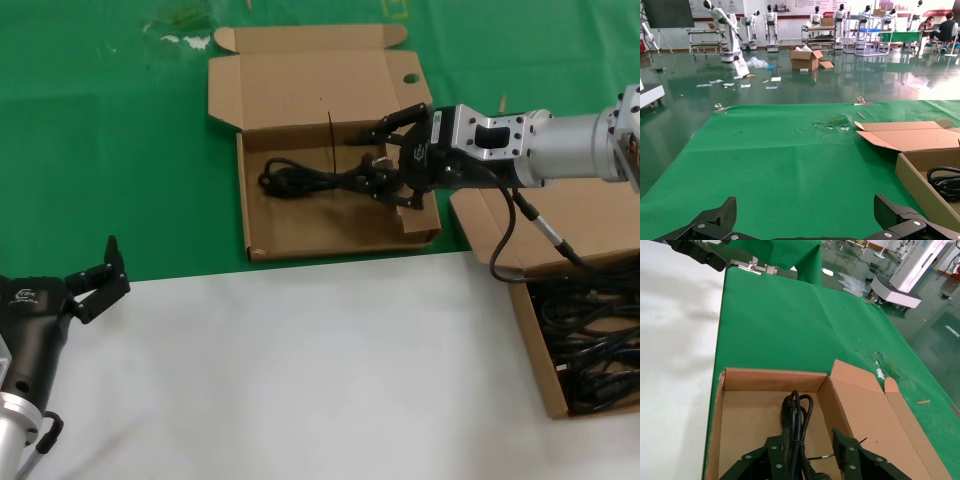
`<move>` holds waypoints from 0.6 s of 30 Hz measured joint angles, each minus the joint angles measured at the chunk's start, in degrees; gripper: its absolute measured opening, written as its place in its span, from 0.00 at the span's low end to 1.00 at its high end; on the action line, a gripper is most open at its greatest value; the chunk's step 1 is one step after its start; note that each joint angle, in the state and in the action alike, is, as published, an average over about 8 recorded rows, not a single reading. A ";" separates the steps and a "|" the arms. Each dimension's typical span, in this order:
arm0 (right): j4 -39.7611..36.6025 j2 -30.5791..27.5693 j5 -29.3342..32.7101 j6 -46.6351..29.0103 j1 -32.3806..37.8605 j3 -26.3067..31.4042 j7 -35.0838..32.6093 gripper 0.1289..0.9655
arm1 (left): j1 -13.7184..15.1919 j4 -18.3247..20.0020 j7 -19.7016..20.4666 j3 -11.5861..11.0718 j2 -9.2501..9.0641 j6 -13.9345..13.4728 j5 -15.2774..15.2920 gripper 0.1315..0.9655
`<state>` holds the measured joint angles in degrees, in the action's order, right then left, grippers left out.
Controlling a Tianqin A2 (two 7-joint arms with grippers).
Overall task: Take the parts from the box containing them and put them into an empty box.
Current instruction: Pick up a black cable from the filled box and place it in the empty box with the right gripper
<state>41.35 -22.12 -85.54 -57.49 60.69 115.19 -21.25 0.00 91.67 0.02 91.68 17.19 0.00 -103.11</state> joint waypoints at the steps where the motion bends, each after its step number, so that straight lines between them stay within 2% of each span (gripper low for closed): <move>1: 0.00 0.00 0.00 0.00 0.00 0.00 0.00 0.23 | 0.00 0.00 0.00 0.00 0.00 0.00 0.00 1.00; 4: 0.00 0.00 0.00 0.00 0.00 0.00 0.00 0.23 | 0.00 0.00 0.00 0.00 0.00 0.00 0.00 1.00; 12: 0.00 0.00 0.00 0.00 0.00 0.00 0.00 0.42 | 0.00 0.00 0.00 0.00 0.00 0.00 0.00 1.00; 13: 0.00 0.00 0.00 0.00 0.00 0.00 0.00 0.42 | 0.00 0.00 0.00 0.00 0.00 0.00 0.00 1.00; 18: 0.00 0.00 0.00 0.00 0.00 0.00 0.00 0.57 | 0.00 0.00 0.00 0.00 0.00 0.00 0.00 1.00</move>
<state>41.35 -22.12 -85.54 -57.49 60.69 115.19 -21.24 0.00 91.67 0.02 91.68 17.19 0.00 -103.11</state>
